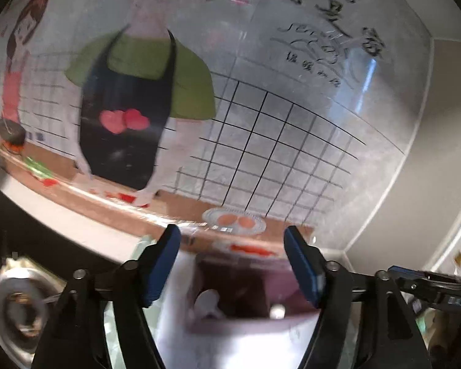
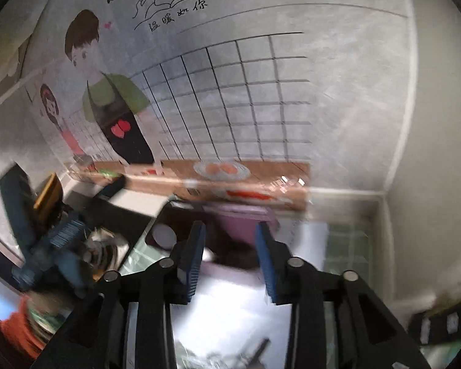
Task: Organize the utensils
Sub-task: 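Carry the white spoon to the purple holder and release it with the left gripper, then grasp the wooden spoon with the right gripper while the left gripper grasps the blue spoon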
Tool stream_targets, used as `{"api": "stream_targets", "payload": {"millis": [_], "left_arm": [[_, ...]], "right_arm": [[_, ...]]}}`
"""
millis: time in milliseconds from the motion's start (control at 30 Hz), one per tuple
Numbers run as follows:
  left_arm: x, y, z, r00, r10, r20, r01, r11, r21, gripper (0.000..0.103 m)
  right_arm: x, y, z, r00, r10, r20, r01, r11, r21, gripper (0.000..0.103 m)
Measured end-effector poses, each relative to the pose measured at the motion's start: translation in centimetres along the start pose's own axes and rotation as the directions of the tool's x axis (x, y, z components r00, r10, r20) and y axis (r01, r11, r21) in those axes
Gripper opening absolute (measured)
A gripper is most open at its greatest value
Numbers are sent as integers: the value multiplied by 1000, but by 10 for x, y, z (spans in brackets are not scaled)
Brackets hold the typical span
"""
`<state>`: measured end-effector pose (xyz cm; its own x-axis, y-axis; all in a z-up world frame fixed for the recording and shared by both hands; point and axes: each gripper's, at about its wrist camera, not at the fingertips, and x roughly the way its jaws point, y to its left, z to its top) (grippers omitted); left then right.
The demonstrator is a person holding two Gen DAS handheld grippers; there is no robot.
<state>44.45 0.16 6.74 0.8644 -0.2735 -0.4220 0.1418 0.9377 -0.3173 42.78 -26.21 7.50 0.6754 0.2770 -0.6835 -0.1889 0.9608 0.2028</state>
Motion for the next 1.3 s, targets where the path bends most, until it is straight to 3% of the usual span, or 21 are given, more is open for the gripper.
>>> {"api": "stream_targets", "payload": {"millis": [200,433,667,767,833,1033,1167,1300], "left_arm": [[-54,17,-40,991,7,-131,4,997,81,78],[-93,36,-112,965,42,-258,-19,996,92,78],[-109,40,-164,927,54,-370,1,989,148,78],[-110,37,-179,900,-2,-437,66,989,131,78],[-113,35,-189,888,2,-461,66,989,132,78],[-130,37,-198,890,74,-449,10,983,181,78],[-137,50,-198,888,111,-446,-40,986,164,78],[-136,57,-202,878,110,-465,-59,991,124,78]], "right_arm": [[-20,1,-68,981,-165,-103,154,983,-100,34],[-18,-2,-147,938,-213,-274,193,976,-97,39],[4,-11,-203,919,-89,-385,122,990,63,39],[7,-8,-210,925,-63,-375,112,988,111,39],[13,-3,-208,927,-41,-372,95,987,128,39],[50,1,-198,923,-7,-384,102,969,227,38],[72,12,-186,930,-34,-365,113,974,198,34],[89,30,-172,935,-34,-353,74,992,100,16]]}}
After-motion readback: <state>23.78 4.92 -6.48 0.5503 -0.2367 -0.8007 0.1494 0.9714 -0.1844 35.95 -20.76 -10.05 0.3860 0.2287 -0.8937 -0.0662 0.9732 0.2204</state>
